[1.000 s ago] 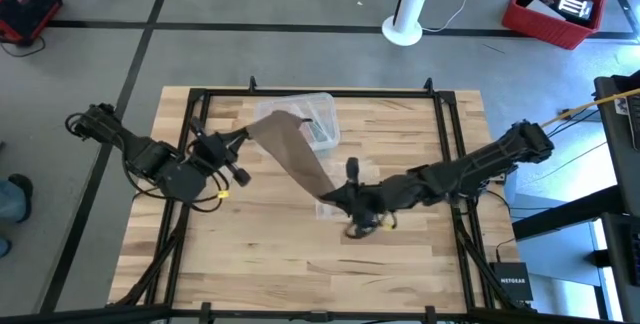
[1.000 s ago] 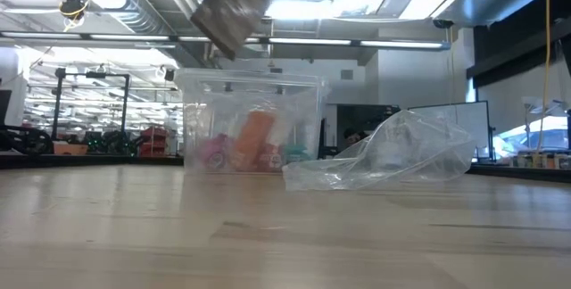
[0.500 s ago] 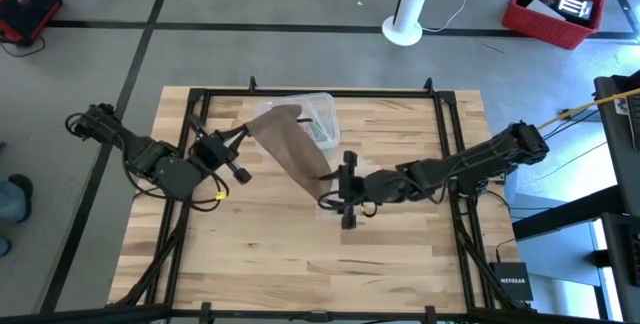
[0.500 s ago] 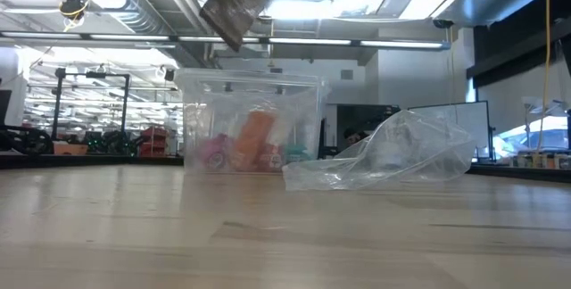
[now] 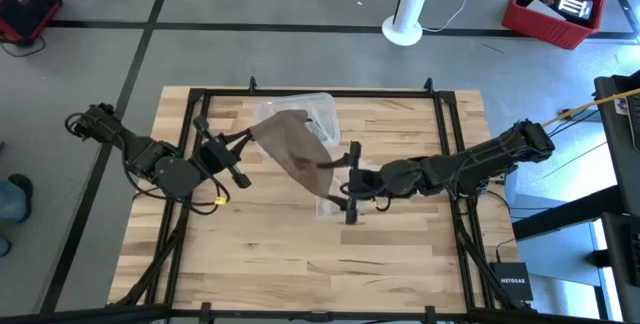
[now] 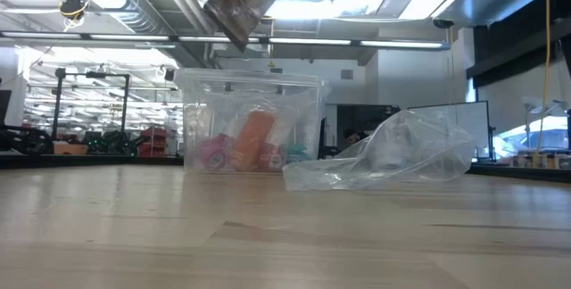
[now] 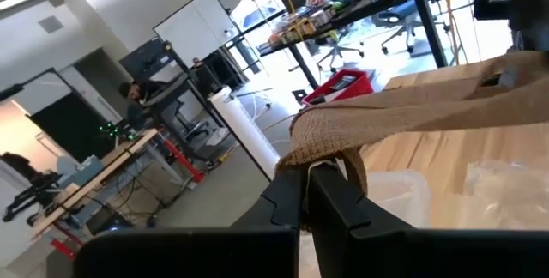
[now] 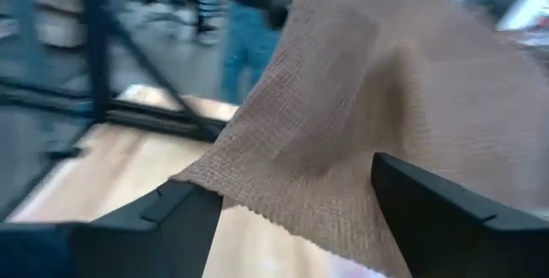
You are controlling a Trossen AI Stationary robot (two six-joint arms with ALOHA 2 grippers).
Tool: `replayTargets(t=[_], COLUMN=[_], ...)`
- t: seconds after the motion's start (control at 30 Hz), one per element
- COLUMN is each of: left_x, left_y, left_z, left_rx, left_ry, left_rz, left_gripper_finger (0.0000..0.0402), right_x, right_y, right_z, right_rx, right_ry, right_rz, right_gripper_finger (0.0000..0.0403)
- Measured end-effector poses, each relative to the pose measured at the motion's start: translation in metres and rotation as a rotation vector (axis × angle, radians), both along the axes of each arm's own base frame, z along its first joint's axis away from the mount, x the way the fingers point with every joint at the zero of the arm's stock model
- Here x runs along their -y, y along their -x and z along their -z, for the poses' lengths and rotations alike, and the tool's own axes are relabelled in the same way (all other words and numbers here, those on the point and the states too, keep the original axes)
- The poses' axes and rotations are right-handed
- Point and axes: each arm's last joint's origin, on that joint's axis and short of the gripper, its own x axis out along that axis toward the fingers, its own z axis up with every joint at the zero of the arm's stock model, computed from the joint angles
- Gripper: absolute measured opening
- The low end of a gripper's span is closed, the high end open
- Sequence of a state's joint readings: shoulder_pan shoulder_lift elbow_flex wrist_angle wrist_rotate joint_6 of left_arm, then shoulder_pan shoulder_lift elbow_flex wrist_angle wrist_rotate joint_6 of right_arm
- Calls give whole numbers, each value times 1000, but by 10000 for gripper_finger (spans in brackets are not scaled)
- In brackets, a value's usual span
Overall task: Roll bandage
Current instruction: Roll the brown bandage
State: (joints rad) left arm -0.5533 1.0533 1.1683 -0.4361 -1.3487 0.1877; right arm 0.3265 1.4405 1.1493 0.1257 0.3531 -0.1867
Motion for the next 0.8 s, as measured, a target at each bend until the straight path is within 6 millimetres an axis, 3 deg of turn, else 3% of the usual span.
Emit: replayTargets(t=[0.13,0.23,0.37,0.53,0.8], left_x=[1,7,19,26,34], left_y=[0,0,-3,-8,-16], left_z=[0,2,6,12,19], left_rx=[-22,-58,-164,-255,-297], left_ry=[-17,-43,-135,-232,-259], left_rz=[13,61,147,160,179], left_gripper_finger=[0,0,0,0,0], right_x=[-4,-3,-1,-4,13], right_y=[2,6,7,7,2], right_z=[14,20,16,14,-9], right_rx=[-143,-205,-170,-160,-80], right_ry=[-14,11,35,88,250], right_rz=[-131,-49,45,-59,211], right_gripper_finger=[298,298,298,298,298])
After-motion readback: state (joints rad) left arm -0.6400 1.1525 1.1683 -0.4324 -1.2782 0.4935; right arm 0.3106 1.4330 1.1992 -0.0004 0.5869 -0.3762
